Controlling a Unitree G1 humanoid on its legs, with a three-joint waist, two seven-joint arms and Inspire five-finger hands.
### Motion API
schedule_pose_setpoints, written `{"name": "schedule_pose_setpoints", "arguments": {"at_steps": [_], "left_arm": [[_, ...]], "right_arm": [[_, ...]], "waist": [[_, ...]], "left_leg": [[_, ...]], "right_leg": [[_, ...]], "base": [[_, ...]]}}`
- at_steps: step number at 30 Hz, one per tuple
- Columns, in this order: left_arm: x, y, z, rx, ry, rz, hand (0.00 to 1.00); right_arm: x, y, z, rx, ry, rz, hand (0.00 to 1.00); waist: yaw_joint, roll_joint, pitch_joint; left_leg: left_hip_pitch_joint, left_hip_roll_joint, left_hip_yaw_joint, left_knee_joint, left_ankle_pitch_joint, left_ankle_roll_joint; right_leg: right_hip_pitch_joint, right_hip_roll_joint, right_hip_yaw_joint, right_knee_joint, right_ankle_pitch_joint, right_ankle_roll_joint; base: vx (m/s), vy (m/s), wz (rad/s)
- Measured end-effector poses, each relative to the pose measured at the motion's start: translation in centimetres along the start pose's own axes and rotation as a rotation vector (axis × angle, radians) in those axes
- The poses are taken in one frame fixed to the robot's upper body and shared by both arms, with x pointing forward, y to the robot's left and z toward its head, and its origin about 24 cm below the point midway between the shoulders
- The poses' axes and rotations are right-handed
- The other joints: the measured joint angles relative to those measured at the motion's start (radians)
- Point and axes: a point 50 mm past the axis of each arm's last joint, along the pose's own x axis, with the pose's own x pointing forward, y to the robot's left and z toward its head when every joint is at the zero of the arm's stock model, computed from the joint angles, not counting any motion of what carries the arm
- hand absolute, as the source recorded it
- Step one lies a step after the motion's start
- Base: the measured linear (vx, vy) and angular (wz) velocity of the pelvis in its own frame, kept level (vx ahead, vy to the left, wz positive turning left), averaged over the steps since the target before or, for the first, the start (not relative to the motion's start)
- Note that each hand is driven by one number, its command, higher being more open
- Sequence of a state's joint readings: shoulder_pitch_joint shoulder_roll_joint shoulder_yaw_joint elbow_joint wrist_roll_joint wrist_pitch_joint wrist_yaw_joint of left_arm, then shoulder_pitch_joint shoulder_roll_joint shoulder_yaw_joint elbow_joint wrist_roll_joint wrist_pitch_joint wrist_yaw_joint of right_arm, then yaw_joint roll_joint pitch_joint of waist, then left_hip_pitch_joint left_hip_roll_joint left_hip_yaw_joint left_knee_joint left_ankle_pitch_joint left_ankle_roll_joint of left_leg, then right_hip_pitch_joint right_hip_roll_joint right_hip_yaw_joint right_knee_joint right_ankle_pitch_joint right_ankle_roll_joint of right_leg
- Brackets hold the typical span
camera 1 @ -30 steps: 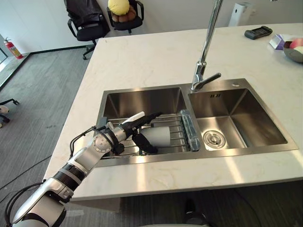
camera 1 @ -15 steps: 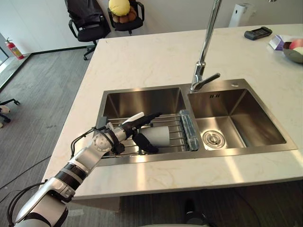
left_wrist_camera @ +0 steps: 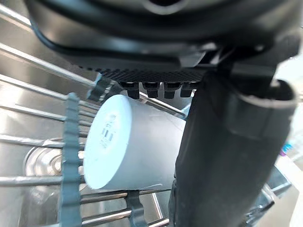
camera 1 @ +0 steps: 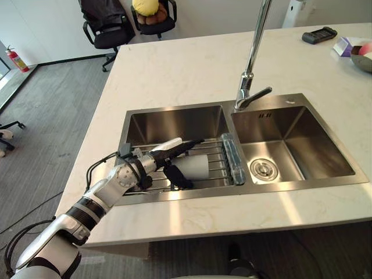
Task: Walk over to the sink, pick up the cup, carry it to the dishwasher, place the cup inside the dishwasher, then close the dishwasher door
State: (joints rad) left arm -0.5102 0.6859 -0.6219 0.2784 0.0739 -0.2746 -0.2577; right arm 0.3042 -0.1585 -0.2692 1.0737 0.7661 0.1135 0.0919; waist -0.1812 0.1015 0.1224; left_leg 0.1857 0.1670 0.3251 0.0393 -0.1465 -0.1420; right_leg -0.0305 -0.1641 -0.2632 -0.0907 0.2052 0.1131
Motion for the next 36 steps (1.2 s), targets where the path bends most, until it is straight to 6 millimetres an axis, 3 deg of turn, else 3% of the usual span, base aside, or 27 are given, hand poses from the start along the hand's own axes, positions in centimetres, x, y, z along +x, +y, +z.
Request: {"name": "schedule_pose_setpoints", "arguments": {"at_steps": [13, 36], "left_arm": [[-0.6, -1.5, 0.1, 0.036, -0.058, 0.073, 1.0], [0.3, -0.8, -1.0, -0.038, 0.089, -0.127, 1.0]], "right_arm": [[0.1, 0.3, 0.8, -0.02, -0.02, 0.015, 1.0], [0.3, 0.9, 1.5, -0.035, -0.035, 0.034, 1.0]], "waist": [[-0.002, 0.011, 0.007], [-0.013, 0.021, 0.002]], "left_leg": [[0.002, 0.001, 0.007, 0.0, -0.003, -0.001], [0.003, 0.003, 0.007, -0.001, -0.003, -0.002]], "right_leg": [[-0.002, 0.002, 0.005, 0.0, 0.0, 0.0], [0.0, 0.004, 0.004, -0.001, 0.0, 0.0]], "base": [[0.0, 0.0, 0.0], [0.0, 0.0, 0.0]]}}
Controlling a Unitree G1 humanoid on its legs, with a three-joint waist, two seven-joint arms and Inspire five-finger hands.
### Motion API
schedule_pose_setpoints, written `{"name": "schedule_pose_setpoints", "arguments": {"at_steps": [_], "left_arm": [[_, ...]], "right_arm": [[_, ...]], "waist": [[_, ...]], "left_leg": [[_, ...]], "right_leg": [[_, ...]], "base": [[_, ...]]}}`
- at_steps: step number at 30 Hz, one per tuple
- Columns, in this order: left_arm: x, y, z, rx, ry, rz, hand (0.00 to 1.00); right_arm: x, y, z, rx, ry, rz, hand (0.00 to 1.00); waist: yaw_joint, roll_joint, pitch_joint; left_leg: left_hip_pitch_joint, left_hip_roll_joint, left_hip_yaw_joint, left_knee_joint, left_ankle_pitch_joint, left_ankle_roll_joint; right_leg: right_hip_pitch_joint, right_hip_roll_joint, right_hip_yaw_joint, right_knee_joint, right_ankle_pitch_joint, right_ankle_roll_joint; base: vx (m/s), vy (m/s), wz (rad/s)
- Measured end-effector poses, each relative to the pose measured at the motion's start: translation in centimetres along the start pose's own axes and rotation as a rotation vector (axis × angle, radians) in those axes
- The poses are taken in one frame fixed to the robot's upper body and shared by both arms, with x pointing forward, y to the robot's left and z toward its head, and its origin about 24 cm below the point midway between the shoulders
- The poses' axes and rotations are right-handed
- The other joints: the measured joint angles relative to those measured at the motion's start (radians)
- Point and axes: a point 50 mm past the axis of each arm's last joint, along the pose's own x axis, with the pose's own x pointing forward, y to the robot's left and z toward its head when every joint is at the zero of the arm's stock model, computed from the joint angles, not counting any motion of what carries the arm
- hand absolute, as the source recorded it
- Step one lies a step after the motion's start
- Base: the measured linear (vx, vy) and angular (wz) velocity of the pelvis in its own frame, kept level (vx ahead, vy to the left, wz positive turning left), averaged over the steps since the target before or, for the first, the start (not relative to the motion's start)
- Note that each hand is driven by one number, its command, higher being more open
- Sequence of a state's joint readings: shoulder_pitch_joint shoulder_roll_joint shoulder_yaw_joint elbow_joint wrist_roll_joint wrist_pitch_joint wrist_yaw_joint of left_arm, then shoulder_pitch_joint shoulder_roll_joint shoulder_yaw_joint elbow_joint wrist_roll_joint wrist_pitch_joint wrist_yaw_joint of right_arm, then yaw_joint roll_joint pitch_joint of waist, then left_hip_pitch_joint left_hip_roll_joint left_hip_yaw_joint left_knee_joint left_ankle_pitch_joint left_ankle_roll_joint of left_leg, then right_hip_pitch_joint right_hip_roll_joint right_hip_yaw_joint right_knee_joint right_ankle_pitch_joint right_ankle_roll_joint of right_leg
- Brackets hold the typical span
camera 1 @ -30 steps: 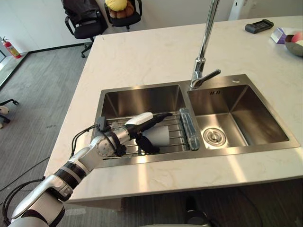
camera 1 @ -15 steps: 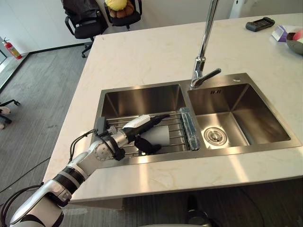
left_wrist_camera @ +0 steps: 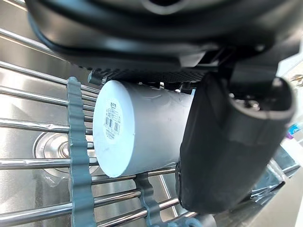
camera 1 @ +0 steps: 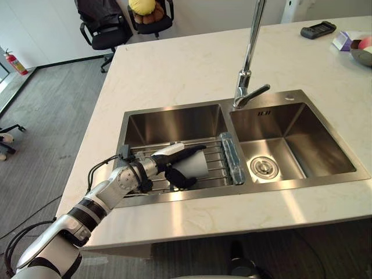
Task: Walk over to the sink, pick up the cup, carry it to the dishwasher, place the cup inside the dishwasher, then close the dishwasher door
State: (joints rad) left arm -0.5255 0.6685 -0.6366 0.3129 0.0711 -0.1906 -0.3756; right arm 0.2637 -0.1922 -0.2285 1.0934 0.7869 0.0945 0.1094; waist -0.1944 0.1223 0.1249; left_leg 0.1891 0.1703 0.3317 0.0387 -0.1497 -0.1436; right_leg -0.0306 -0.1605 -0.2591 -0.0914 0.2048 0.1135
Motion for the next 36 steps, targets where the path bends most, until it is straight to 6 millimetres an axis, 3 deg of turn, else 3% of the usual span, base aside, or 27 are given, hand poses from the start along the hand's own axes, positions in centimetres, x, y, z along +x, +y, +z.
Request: {"name": "schedule_pose_setpoints", "arguments": {"at_steps": [12, 13, 25, 30, 36], "left_arm": [[1.0, 1.3, 0.6, 0.056, 0.091, -0.116, 1.0], [1.2, 1.4, 0.7, 0.065, 0.106, -0.129, 0.0], [2.0, 2.2, 0.9, 0.157, 0.225, -0.176, 0.0], [1.8, 1.6, 0.4, 0.167, 0.183, -0.107, 0.0], [0.3, 0.2, -0.4, 0.092, 0.029, 0.104, 0.0]], "right_arm": [[0.1, 0.3, 0.2, 0.018, -0.004, 0.007, 1.0], [0.1, 0.3, 0.2, 0.025, -0.005, 0.007, 1.0], [0.1, 0.4, 0.3, 0.053, -0.005, 0.0, 1.0], [0.1, 0.3, 0.4, 0.053, -0.015, -0.002, 1.0], [0.0, -0.1, 0.9, 0.064, -0.028, -0.008, 1.0]], "waist": [[-0.016, 0.01, 0.002], [-0.016, 0.012, 0.002], [-0.036, 0.037, 0.004], [-0.027, 0.041, 0.006], [-0.012, 0.058, 0.022]], "left_leg": [[0.006, 0.003, 0.01, 0.0, -0.002, -0.003], [0.007, 0.003, 0.012, 0.0, -0.003, -0.004], [0.016, 0.008, 0.038, 0.0, -0.011, -0.01], [0.015, 0.011, 0.039, 0.002, -0.013, -0.011], [0.01, 0.017, 0.032, 0.003, -0.014, -0.012]], "right_leg": [[0.0, 0.005, 0.009, 0.0, 0.0, 0.0], [-0.001, 0.006, 0.011, 0.0, 0.0, 0.0], [-0.01, 0.018, 0.038, 0.0, 0.0, 0.0], [-0.009, 0.02, 0.04, 0.0, 0.0, 0.0], [-0.009, 0.025, 0.031, 0.0, -0.005, -0.004]], "base": [[0.0, 0.0, -0.01], [0.0, 0.0, -0.05], [-0.02, -0.014, -0.06], [-0.05, -0.03, -0.01], [-0.02, -0.018, 0.03]]}}
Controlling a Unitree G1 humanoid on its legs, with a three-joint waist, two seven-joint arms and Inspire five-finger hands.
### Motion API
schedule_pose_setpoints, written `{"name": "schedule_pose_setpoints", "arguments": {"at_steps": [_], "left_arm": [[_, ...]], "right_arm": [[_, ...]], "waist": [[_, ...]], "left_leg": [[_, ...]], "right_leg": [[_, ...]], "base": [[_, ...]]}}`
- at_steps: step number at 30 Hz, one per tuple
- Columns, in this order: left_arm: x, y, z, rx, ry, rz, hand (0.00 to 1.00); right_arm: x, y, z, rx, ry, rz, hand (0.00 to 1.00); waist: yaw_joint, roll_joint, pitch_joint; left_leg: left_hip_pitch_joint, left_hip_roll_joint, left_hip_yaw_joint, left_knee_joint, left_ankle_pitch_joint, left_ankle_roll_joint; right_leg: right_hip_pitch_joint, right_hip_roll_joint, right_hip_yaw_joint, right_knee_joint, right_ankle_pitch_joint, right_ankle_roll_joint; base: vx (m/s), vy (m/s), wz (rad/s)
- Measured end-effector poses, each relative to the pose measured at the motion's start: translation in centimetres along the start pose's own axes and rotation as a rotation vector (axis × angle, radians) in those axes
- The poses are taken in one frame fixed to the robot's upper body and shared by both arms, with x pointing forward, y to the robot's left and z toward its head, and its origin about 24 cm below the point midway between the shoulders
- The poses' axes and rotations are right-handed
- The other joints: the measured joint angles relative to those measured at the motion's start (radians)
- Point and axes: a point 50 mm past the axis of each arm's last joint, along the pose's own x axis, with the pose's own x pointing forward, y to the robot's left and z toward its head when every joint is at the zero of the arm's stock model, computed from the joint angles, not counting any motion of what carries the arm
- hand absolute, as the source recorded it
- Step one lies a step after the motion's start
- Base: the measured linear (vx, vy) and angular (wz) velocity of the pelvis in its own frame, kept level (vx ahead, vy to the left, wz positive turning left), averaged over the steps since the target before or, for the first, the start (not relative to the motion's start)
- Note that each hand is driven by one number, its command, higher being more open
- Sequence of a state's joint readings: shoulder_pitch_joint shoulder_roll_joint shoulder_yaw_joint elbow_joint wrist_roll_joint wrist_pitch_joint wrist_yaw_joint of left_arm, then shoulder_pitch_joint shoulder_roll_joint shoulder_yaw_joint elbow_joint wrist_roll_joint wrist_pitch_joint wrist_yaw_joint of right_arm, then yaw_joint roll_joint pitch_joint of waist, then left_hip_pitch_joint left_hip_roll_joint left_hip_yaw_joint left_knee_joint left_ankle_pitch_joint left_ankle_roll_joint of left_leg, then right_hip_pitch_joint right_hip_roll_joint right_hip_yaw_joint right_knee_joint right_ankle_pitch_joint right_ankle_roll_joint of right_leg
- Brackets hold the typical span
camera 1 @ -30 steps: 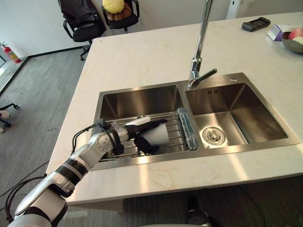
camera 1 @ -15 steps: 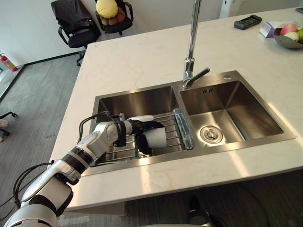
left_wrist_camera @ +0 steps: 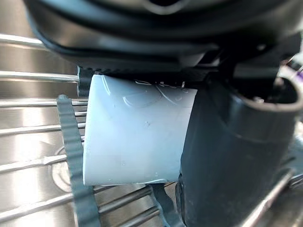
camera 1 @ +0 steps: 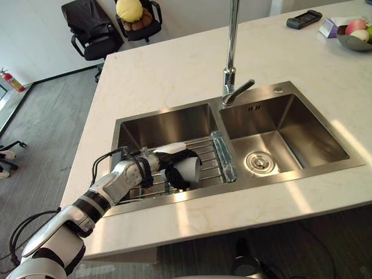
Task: Walk over to the sink, pick up the cup, carry it to the dishwasher, place the cup inside the dishwasher, then close the dishwasher door
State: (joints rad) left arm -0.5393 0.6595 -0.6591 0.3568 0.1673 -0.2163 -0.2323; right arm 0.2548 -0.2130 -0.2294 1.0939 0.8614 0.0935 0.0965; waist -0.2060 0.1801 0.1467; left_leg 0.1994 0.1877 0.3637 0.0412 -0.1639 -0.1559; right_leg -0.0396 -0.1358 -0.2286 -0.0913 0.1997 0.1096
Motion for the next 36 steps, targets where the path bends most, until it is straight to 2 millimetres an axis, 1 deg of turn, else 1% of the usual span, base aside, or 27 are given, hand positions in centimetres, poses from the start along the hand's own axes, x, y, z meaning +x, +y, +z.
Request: {"name": "schedule_pose_setpoints", "arguments": {"at_steps": [2, 3, 5, 6, 7, 9, 10, 11, 12, 13, 14, 15, 17, 18, 20, 22, 23, 24, 25, 26, 27, 28, 29, 31, 32, 34, 36], "left_arm": [[-0.7, 0.0, -0.3, -0.07, -0.016, 0.099, 0.0], [-1.2, 0.0, -0.2, -0.122, -0.028, 0.166, 0.0], [-1.9, -0.4, 0.1, -0.206, -0.046, 0.267, 0.0], [-2.3, -0.6, 0.6, -0.258, -0.068, 0.34, 0.0], [-2.7, -0.4, 1.5, -0.318, -0.107, 0.421, 0.0], [-3.4, 0.1, 2.8, -0.403, -0.165, 0.536, 0.0], [-4.1, 1.0, 4.0, -0.476, -0.228, 0.642, 0.0], [-5.4, 2.6, 4.9, -0.54, -0.296, 0.767, 0.0], [-5.6, 2.9, 5.0, -0.548, -0.307, 0.789, 0.0], [-6.7, 4.0, 5.1, -0.581, -0.344, 0.867, 0.0], [-8.0, 5.1, 4.6, -0.62, -0.372, 0.942, 0.0], [-8.3, 5.2, 4.4, -0.628, -0.374, 0.955, 0.0], [-10.3, 5.6, 3.4, -0.708, -0.4, 1.042, 0.0], [-10.4, 5.6, 3.4, -0.713, -0.401, 1.046, 0.0], [-12.1, 5.2, 1.9, -0.818, -0.391, 1.114, 0.0], [-13.3, 4.9, 0.8, -0.851, -0.358, 1.17, 0.0], [-13.8, 4.9, 0.5, -0.851, -0.345, 1.194, 0.0], [-14.8, 4.7, -0.2, -0.859, -0.322, 1.249, 0.0], [-15.8, 4.5, -0.9, -0.88, -0.299, 1.304, 0.0], [-16.4, 4.3, -1.3, -0.89, -0.283, 1.335, 0.0], [-17.3, 3.9, -2.0, -0.915, -0.252, 1.397, 0.0], [-17.9, 3.6, -2.5, -0.93, -0.227, 1.446, 0.0], [-19.1, 2.9, -3.3, -0.941, -0.176, 1.536, 0.0], [-20.2, 2.1, -4.1, -0.95, -0.115, 1.616, 0.0], [-21.5, 1.1, -4.7, -0.953, -0.051, 1.68, 0.0], [-22.4, 0.3, -4.9, -0.943, 0.005, 1.708, 0.0], [-23.4, -0.5, -5.2, -0.927, 0.058, 1.72, 0.0]], "right_arm": [[0.0, 0.2, 0.2, -0.001, -0.006, 0.014, 1.0], [0.1, 0.3, 0.3, 0.004, -0.009, 0.023, 1.0], [0.1, 0.2, 0.1, 0.025, -0.007, 0.026, 1.0], [0.0, 0.1, 0.0, 0.038, -0.006, 0.024, 1.0], [0.0, -0.1, -0.1, 0.044, -0.006, 0.015, 1.0], [0.0, -0.1, 0.0, 0.043, -0.008, 0.009, 1.0], [0.1, 0.0, 0.1, 0.047, -0.012, 0.006, 1.0], [0.3, 0.7, 0.4, 0.046, -0.015, 0.007, 1.0], [0.3, 0.9, 0.4, 0.046, -0.015, 0.008, 1.0], [0.4, 1.6, 0.5, 0.045, -0.013, 0.014, 1.0], [0.6, 2.4, 0.5, 0.039, -0.01, 0.031, 1.0], [0.6, 2.6, 0.5, 0.033, -0.01, 0.035, 1.0], [0.6, 2.5, 0.5, -0.004, -0.001, 0.024, 1.0], [0.6, 2.5, 0.5, -0.005, -0.001, 0.024, 1.0], [0.4, 1.6, -0.2, -0.047, 0.031, 0.007, 1.0], [0.3, 1.2, -1.0, -0.067, 0.062, 0.006, 1.0], [0.2, 1.1, -1.3, -0.072, 0.071, 0.007, 1.0], [0.1, 0.9, -1.7, -0.084, 0.084, 0.01, 1.0], [0.1, 0.8, -1.8, -0.09, 0.087, 0.013, 1.0], [0.1, 0.7, -1.8, -0.101, 0.089, 0.01, 1.0], [0.1, 0.5, -1.7, -0.111, 0.089, 0.003, 1.0], [0.1, 0.4, -1.7, -0.108, 0.086, 0.0, 1.0], [0.1, 0.5, -1.5, -0.127, 0.088, -0.002, 1.0], [0.1, 0.6, -1.6, -0.137, 0.099, -0.003, 1.0], [0.2, 0.6, -1.6, -0.142, 0.106, 0.0, 1.0], [0.2, 0.6, -1.5, -0.17, 0.116, -0.004, 1.0], [0.1, -0.2, -1.3, -0.205, 0.137, -0.031, 1.0]], "waist": [[0.001, 0.001, 0.01], [0.0, 0.005, 0.014], [0.004, 0.003, 0.018], [0.022, 0.0, 0.019], [0.048, -0.002, 0.021], [0.079, -0.005, 0.021], [0.109, -0.009, 0.019], [0.141, -0.019, 0.014], [0.145, -0.02, 0.013], [0.159, -0.025, 0.01], [0.17, -0.035, -0.002], [0.17, -0.037, -0.004], [0.179, -0.051, -0.024], [0.181, -0.05, -0.026], [0.2, -0.069, -0.05], [0.213, -0.086, -0.065], [0.216, -0.088, -0.071], [0.219, -0.101, -0.077], [0.222, -0.11, -0.082], [0.227, -0.114, -0.084], [0.243, -0.117, -0.087], [0.253, -0.117, -0.088], [0.266, -0.115, -0.089], [0.277, -0.112, -0.089], [0.286, -0.108, -0.094], [0.305, -0.102, -0.101], [0.331, -0.086, -0.112]], "left_leg": [[-0.006, 0.001, -0.01, 0.0, 0.001, 0.0], [-0.015, 0.002, -0.023, 0.002, 0.002, 0.001], [-0.03, 0.003, -0.052, 0.004, 0.007, 0.002], [-0.041, 0.003, -0.068, 0.004, 0.011, 0.003], [-0.051, 0.001, -0.083, 0.005, 0.015, 0.005], [-0.063, -0.002, -0.108, 0.006, 0.021, 0.007], [-0.072, -0.006, -0.119, 0.008, 0.026, 0.01], [-0.082, -0.009, -0.129, 0.016, 0.031, 0.012], [-0.085, -0.01, -0.131, 0.019, 0.031, 0.012], [-0.085, -0.009, -0.136, 0.027, 0.034, 0.012], [-0.085, -0.01, -0.136, 0.032, 0.042, 0.014], [-0.086, -0.01, -0.135, 0.032, 0.044, 0.014], [-0.091, -0.009, -0.133, 0.029, 0.051, 0.016], [-0.091, -0.009, -0.133, 0.029, 0.051, 0.016], [-0.095, -0.011, -0.134, 0.021, 0.052, 0.018], [-0.102, -0.011, -0.136, 0.026, 0.046, 0.026], [-0.106, -0.011, -0.139, 0.029, 0.044, 0.029], [-0.119, -0.012, -0.153, 0.034, 0.043, 0.032], [-0.129, -0.013, -0.165, 0.038, 0.043, 0.032], [-0.131, -0.013, -0.167, 0.039, 0.044, 0.032], [-0.137, -0.013, -0.169, 0.049, 0.044, 0.03], [-0.146, -0.013, -0.172, 0.063, 0.042, 0.033], [-0.164, -0.013, -0.179, 0.081, 0.04, 0.035], [-0.173, -0.011, -0.179, 0.104, 0.037, 0.04], [-0.177, -0.01, -0.179, 0.125, 0.033, 0.048], [-0.183, -0.009, -0.182, 0.141, 0.03, 0.054], [-0.194, -0.01, -0.188, 0.145, 0.028, 0.058]], "right_leg": [[0.001, -0.001, -0.01, 0.001, -0.001, -0.001], [0.001, -0.003, -0.022, 0.005, -0.002, -0.001], [0.001, -0.007, -0.047, 0.005, -0.006, 0.0], [0.002, -0.009, -0.063, 0.006, -0.008, 0.001], [0.003, -0.013, -0.081, 0.006, -0.008, 0.0], [0.008, -0.02, -0.103, 0.006, -0.008, 0.0], [0.01, -0.026, -0.112, 0.006, -0.008, 0.0], [0.012, -0.031, -0.121, 0.006, -0.009, 0.0], [0.012, -0.032, -0.123, 0.006, -0.009, 0.0], [0.024, -0.034, -0.132, 0.006, -0.01, -0.002], [0.034, -0.037, -0.14, 0.006, -0.018, -0.004], [0.036, -0.037, -0.143, 0.006, -0.018, -0.004], [0.038, -0.039, -0.158, 0.005, -0.033, -0.009], [0.038, -0.039, -0.158, 0.005, -0.033, -0.008], [0.036, -0.041, -0.161, 0.001, -0.034, 0.0], [0.037, -0.043, -0.164, 0.001, -0.031, 0.002], [0.037, -0.044, -0.167, 0.002, -0.03, 0.002], [0.037, -0.047, -0.178, 0.005, -0.029, 0.002], [0.037, -0.049, -0.19, 0.006, -0.029, 0.001], [0.038, -0.049, -0.191, 0.006, -0.029, 0.001], [0.038, -0.049, -0.194, 0.006, -0.029, 0.002], [0.039, -0.051, -0.2, 0.006, -0.03, 0.002], [0.042, -0.055, -0.219, 0.006, -0.03, 0.002], [0.058, -0.057, -0.24, 0.006, -0.033, 0.006], [0.078, -0.059, -0.261, 0.006, -0.042, 0.012], [0.093, -0.062, -0.281, 0.007, -0.053, 0.012], [0.111, -0.066, -0.321, 0.007, -0.066, 0.02]], "base": [[-0.01, -0.025, 0.16], [0.01, -0.017, 0.28], [0.02, -0.018, 0.37], [0.03, -0.017, 0.42], [0.03, -0.014, 0.4], [0.01, -0.002, 0.38], [-0.01, 0.006, 0.4], [-0.02, 0.007, 0.29], [-0.04, -0.006, 0.24], [-0.09, -0.02, 0.24], [-0.08, -0.02, 0.24], [-0.09, -0.026, 0.23], [-0.08, -0.026, 0.17], [-0.11, -0.023, 0.11], [-0.09, -0.008, 0.08], [-0.06, 0.002, 0.05], [-0.04, -0.002, 0.17], [-0.03, -0.003, 0.29], [-0.01, -0.003, 0.27], [0.01, 0.0, 0.18], [0.02, 0.001, 0.1], [0.03, 0.008, 0.27], [0.03, 0.008, 0.32], [0.03, 0.004, 0.4], [0.03, -0.004, 0.42], [0.02, -0.007, 0.39], [0.0, 0.001, 0.53]]}}
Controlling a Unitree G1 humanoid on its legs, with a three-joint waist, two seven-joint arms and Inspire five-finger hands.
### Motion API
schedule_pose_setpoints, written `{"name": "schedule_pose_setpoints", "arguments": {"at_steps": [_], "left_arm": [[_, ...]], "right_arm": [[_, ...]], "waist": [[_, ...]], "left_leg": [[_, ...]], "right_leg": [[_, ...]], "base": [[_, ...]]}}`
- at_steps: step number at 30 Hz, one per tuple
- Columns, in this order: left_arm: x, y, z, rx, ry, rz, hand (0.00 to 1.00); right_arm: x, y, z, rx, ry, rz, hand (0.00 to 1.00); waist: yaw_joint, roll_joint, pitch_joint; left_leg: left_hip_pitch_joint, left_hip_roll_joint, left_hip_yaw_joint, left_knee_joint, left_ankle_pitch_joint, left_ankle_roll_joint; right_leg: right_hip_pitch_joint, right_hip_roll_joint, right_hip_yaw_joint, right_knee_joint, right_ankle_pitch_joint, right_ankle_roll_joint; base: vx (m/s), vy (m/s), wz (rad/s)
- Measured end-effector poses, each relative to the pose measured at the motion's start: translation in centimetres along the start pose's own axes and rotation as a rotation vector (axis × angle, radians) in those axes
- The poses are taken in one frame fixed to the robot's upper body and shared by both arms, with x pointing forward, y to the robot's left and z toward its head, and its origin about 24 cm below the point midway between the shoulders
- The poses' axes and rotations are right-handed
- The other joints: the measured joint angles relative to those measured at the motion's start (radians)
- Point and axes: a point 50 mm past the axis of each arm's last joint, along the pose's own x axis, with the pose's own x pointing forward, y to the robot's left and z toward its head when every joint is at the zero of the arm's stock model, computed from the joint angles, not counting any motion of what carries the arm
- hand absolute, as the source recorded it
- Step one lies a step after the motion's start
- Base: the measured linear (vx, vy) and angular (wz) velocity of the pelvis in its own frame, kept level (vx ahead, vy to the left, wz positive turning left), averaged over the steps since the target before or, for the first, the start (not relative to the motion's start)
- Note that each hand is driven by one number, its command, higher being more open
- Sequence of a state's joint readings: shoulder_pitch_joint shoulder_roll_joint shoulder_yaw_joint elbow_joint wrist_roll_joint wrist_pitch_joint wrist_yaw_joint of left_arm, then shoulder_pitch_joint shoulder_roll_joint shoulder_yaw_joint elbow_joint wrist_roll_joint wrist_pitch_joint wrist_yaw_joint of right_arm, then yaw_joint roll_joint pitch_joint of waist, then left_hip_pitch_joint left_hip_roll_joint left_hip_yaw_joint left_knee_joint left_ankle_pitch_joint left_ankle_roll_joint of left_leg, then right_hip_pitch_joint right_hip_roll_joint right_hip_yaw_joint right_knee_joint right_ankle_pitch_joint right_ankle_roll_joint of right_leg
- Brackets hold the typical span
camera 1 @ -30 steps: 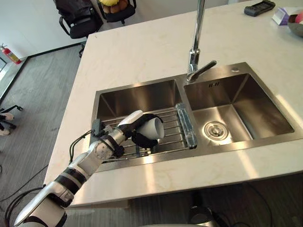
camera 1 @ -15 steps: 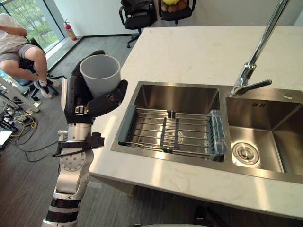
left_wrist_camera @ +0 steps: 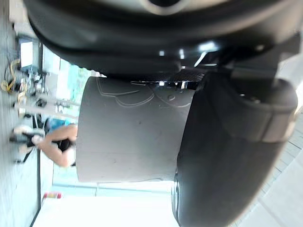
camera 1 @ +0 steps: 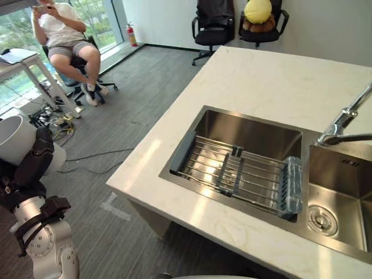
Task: Walk over to the sink, pick up the cup, carry it to the dishwasher, place the cup inside the dishwasher, then close the dishwasher door
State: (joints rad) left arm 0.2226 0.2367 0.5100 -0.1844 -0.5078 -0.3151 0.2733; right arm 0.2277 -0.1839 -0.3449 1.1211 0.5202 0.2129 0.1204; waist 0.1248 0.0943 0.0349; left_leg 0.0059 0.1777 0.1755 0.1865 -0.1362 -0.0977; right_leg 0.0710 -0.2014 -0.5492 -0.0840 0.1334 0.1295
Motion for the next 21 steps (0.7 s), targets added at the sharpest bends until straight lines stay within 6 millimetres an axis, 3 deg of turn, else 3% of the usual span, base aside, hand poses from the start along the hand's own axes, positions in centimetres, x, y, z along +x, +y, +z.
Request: {"name": "schedule_pose_setpoints", "arguments": {"at_steps": [3, 5, 7, 10, 12, 14, 15, 17, 20, 21], "left_arm": [[-0.2, 1.1, 0.3, 0.07, -0.006, 0.013, 0.0], [0.0, 0.5, 0.6, 0.067, -0.019, -0.038, 0.0], [0.4, 0.5, 1.1, 0.092, -0.044, -0.068, 0.0], [1.4, 0.8, 2.4, 0.124, -0.097, -0.092, 0.0], [2.0, -0.1, 2.8, 0.131, -0.12, -0.161, 0.0], [2.5, -1.7, 2.9, 0.102, -0.138, -0.228, 0.0], [2.7, -3.0, 2.8, 0.072, -0.144, -0.277, 0.0], [2.7, -6.4, 2.2, 0.001, -0.135, -0.391, 0.0], [1.9, -9.7, 1.2, -0.003, -0.086, -0.529, 0.0], [1.3, -10.6, 0.8, -0.004, -0.061, -0.582, 0.0]], "right_arm": [[-0.1, -0.5, 0.4, -0.038, 0.006, -0.013, 1.0], [-0.3, -1.3, 0.2, -0.041, 0.017, -0.034, 1.0], [-0.5, -1.9, 0.0, -0.032, 0.005, -0.047, 1.0], [-0.6, -2.2, 0.1, 0.005, -0.012, -0.046, 1.0], [-0.6, -2.2, 0.2, 0.022, -0.015, -0.043, 1.0], [-0.5, -2.1, 0.3, 0.022, -0.018, -0.04, 1.0], [-0.5, -1.9, 0.4, 0.035, -0.022, -0.032, 1.0], [-0.4, -1.6, 0.6, 0.062, -0.04, -0.008, 1.0], [-0.5, -1.8, 1.2, 0.096, -0.076, -0.019, 1.0], [-0.7, -2.3, 1.1, 0.128, -0.093, -0.035, 1.0]], "waist": [[0.001, 0.012, 0.0], [-0.012, 0.013, 0.0], [0.003, 0.024, 0.008], [-0.016, 0.018, 0.011], [-0.029, 0.016, 0.015], [-0.026, 0.01, 0.02], [-0.031, -0.002, 0.024], [-0.075, -0.015, 0.027], [-0.091, -0.013, 0.044], [-0.104, -0.019, 0.045]], "left_leg": [[-0.027, -0.019, 0.023, 0.004, 0.026, 0.033], [-0.051, -0.034, 0.183, -0.009, 0.066, 0.084], [-0.055, -0.032, 0.24, -0.03, 0.079, 0.093], [-0.057, 0.031, 0.467, -0.004, 0.074, 0.103], [-0.068, 0.048, 0.522, 0.029, 0.075, 0.111], [-0.084, 0.044, 0.523, 0.05, 0.06, 0.125], [-0.087, 0.049, 0.578, 0.06, 0.041, 0.142], [-0.076, 0.091, 0.787, 0.098, 0.042, 0.153], [-0.073, 0.052, 0.759, 0.086, 0.056, 0.128], [-0.05, 0.002, 0.714, 0.023, 0.073, 0.124]], "right_leg": [[0.031, -0.029, -0.085, 0.014, -0.013, 0.01], [0.075, -0.064, -0.201, 0.03, -0.028, 0.016], [0.086, -0.079, -0.256, 0.05, -0.041, 0.022], [0.089, -0.094, -0.318, 0.067, -0.048, 0.029], [0.088, -0.105, -0.329, 0.088, -0.055, 0.035], [0.085, -0.123, -0.333, 0.111, -0.06, 0.038], [0.082, -0.138, -0.351, 0.12, -0.059, 0.038], [0.079, -0.17, -0.424, 0.154, -0.059, 0.043], [0.091, -0.255, -0.469, 0.314, -0.064, 0.045], [0.096, -0.316, -0.473, 0.418, -0.08, 0.042]], "base": [[-0.02, 0.042, 0.97], [-0.04, 0.108, 1.7], [-0.04, 0.118, 1.13], [-0.01, 0.11, 0.8], [0.0, 0.144, 0.62], [-0.02, 0.143, 0.36], [0.01, 0.162, 0.74], [0.06, 0.228, 1.2], [0.06, 0.233, 0.94], [0.05, 0.265, 0.98]]}}
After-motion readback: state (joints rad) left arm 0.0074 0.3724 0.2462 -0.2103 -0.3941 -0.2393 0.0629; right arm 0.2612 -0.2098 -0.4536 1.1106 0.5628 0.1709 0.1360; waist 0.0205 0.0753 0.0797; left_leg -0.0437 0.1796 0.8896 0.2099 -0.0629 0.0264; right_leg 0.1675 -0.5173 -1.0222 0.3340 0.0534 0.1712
